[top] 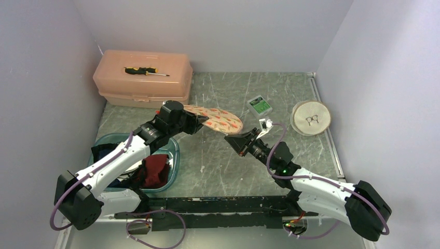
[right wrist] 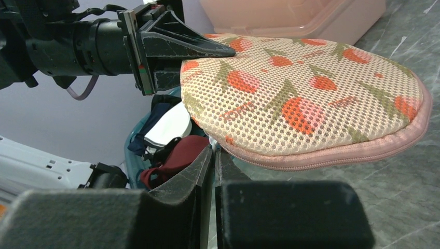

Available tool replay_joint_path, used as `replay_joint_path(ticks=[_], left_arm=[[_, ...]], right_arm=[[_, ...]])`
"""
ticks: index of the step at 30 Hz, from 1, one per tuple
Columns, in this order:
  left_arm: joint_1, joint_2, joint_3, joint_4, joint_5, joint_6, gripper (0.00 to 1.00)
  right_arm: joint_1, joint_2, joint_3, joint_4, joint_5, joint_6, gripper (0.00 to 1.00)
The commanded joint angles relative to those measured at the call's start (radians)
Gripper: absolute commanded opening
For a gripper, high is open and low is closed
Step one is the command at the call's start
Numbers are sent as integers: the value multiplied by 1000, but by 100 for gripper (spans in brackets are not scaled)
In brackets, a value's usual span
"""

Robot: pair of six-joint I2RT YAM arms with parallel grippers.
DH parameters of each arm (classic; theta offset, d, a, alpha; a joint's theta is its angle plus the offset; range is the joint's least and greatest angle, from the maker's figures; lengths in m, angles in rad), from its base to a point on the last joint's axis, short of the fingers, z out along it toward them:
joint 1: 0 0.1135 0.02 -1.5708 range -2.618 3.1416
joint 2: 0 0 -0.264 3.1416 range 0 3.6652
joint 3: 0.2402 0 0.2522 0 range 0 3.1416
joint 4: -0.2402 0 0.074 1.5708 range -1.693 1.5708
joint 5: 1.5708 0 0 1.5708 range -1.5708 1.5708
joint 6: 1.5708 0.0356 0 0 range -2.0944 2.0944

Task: Unzip the laundry bag and remove the bra
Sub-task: Unzip the laundry bag at the center of the board.

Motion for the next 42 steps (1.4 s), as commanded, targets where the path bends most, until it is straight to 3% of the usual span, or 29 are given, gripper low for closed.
replay_joint_path(ticks=[1, 7, 11, 18, 24, 37, 42], left_arm=[[-6, -37, 11, 59, -3, 12, 3], [-5, -35, 7, 67, 2, 16, 3], [-7, -33, 8, 77, 11, 35, 3], [-7, -9, -7, 145, 40, 149, 3], [-4, 79, -42, 299, 179, 340, 3], [28, 277, -79, 521, 428, 461, 3], [34, 324, -71, 536, 478, 533, 3]], right_arm=[[5, -8, 36, 12, 5, -12, 9], [6, -20, 23, 5, 11, -9, 0], [5, -39, 24, -40, 26, -15, 0], [5, -133, 31, -296, 118, -78, 0], [7, -242, 5, -498, 222, -115, 0], [7, -495, -99, -818, 431, -22, 0], [6, -539, -116, -883, 484, 37, 0]])
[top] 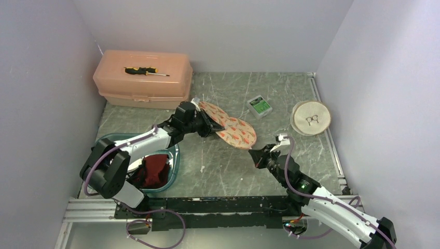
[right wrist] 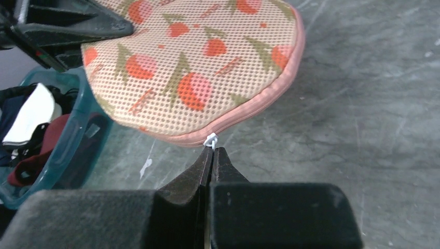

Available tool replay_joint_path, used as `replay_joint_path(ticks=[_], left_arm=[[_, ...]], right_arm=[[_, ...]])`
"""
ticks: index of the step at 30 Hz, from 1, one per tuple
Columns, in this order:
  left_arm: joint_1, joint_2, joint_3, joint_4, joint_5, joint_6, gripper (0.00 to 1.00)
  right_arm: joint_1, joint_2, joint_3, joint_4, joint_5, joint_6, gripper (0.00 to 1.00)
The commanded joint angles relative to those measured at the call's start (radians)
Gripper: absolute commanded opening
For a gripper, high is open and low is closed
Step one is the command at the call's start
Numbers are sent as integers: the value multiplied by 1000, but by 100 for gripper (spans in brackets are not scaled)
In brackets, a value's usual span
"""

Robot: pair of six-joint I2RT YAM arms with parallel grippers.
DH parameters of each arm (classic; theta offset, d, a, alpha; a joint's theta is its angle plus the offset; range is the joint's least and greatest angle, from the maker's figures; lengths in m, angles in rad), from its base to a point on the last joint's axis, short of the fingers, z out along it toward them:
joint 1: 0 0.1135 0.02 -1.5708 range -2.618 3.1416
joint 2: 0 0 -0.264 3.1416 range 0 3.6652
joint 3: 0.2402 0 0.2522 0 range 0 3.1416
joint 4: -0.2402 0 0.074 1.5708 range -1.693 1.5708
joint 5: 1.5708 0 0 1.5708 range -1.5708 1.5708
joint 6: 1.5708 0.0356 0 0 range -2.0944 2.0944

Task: Unzip the laundry bag and remove the bra
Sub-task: Unzip the laundry bag at the center of the board.

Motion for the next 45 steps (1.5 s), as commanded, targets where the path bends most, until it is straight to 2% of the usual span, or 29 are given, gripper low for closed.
replay_joint_path(ticks=[1, 8, 13, 14, 17, 20, 23, 24, 30, 36, 41, 45], left_arm=[[7, 19, 13, 93, 106, 115, 3], [19, 76, 84, -34, 116, 352, 3], [45, 145, 104, 1, 140, 405, 5], [54, 171, 104, 30, 163, 402, 10], [73, 220, 89, 140, 248, 372, 37], [73, 221, 63, 187, 233, 336, 71], [72, 178, 43, 145, 202, 306, 91], [70, 156, 33, 122, 187, 294, 93], [-14, -83, -78, -69, -41, 231, 94], [-236, -261, -125, -298, -328, 100, 94], [-379, -298, -241, -199, -470, -97, 94], [-412, -252, -282, -55, -470, -178, 94]], right_arm=[[-4, -25, -9, -105, 123, 66, 0], [-4, 21, 0, -138, 81, 114, 0], [-2, 34, -49, -55, 22, 130, 0], [-3, 45, -50, -46, 12, 132, 0], [-2, 87, -45, -2, -7, 124, 0], [-2, 107, -41, 23, -21, 116, 0], [-1, 114, -37, 31, -20, 115, 0], [-1, 116, -37, 34, -21, 115, 0], [0, 151, -39, 79, -37, 122, 0], [1, 215, -31, 124, -67, 114, 0], [0, 270, -38, 181, -95, 121, 0], [1, 300, -35, 217, -111, 132, 0]])
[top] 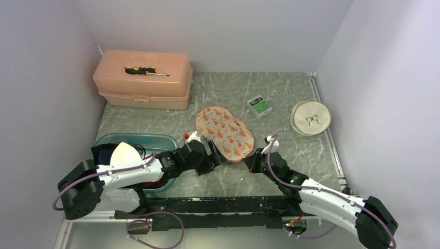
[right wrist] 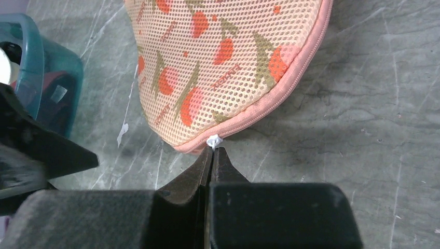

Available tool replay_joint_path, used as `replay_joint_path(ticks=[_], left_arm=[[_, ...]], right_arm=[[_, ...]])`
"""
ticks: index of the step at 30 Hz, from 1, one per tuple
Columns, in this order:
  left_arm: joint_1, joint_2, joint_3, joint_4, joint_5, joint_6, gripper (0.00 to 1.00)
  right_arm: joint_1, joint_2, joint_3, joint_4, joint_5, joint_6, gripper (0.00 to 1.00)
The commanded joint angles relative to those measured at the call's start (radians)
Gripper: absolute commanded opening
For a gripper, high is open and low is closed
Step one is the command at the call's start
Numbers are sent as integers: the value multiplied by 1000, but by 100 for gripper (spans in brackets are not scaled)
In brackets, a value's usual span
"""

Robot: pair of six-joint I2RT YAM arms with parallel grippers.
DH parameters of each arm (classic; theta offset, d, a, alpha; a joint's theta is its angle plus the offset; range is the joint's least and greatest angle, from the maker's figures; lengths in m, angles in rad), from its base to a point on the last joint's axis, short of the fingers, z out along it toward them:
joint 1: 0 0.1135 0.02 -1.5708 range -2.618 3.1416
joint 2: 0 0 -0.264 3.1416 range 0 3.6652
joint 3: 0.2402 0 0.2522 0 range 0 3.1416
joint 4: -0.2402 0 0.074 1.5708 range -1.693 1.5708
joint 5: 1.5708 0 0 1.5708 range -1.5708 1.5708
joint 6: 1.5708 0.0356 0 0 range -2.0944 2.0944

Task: Unzip the laundry bag and remove the bra
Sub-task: Unzip the laundry bag at the center of the board.

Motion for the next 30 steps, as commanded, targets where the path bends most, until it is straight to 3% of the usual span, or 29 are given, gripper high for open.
replay_joint_path(ticks=[1, 6, 15, 22, 28, 30], left_arm=[[-28, 54, -8, 127, -88, -145, 94], [-34, 162, 45, 146, -92, -173, 94], [-25, 220, 53, 174, -123, -213, 92], [-24, 324, -10, 337, -56, -324, 92], [-23, 376, -52, 418, -65, -374, 86], [-17, 377, -61, 425, -72, -376, 79]], right_arm=[[1, 27, 11, 115, -29, 12, 0], [20, 104, 27, 174, -50, 20, 0], [103, 208, 51, 240, -22, 21, 0], [144, 249, 40, 303, 0, 34, 0], [154, 225, 23, 294, 16, 32, 0], [156, 216, 19, 285, 22, 31, 0]])
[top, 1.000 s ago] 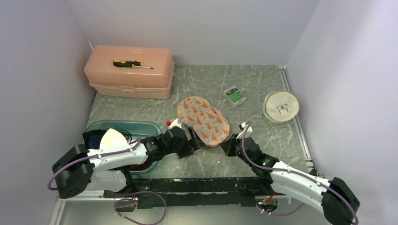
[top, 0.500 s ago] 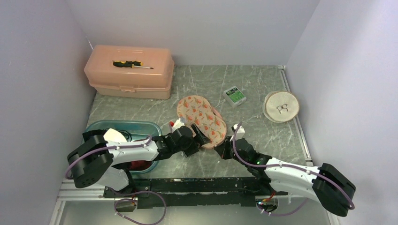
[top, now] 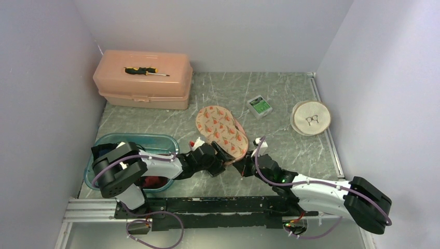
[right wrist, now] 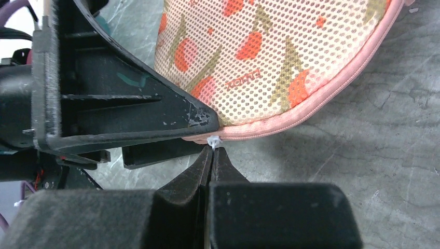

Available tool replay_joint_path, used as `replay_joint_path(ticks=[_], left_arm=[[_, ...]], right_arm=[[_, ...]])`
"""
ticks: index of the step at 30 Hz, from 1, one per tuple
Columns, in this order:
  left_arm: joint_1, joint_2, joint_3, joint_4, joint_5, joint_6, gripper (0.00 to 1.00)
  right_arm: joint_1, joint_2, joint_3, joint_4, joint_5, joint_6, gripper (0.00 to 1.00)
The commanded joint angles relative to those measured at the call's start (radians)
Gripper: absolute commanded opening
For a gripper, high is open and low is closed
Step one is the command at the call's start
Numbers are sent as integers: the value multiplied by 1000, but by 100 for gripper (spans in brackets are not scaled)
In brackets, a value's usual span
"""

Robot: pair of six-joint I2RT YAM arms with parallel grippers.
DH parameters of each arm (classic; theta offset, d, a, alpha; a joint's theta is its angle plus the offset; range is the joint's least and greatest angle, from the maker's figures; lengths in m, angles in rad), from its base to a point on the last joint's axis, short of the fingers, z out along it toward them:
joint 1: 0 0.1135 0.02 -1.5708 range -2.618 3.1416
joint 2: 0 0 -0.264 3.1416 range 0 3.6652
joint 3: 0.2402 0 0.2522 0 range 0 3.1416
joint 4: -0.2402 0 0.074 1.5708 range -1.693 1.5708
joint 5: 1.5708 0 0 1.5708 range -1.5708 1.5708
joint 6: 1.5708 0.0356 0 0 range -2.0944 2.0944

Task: Unzip the laundry bag and remove the bra
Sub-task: Unzip the laundry bag at the center of the board.

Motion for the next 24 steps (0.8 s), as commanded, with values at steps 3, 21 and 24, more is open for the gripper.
replay_joint_path(ticks=[3, 21, 24], left_arm=[[13, 2, -35, 46, -25, -29, 65], [87, -106, 14, -198, -26, 85, 3], [102, -111, 22, -216, -9, 111, 3]], right_arm=[[9, -31, -2, 39, 42, 10, 0], [9, -32, 4, -55, 150, 54, 0], [10, -33, 10, -80, 181, 73, 0]])
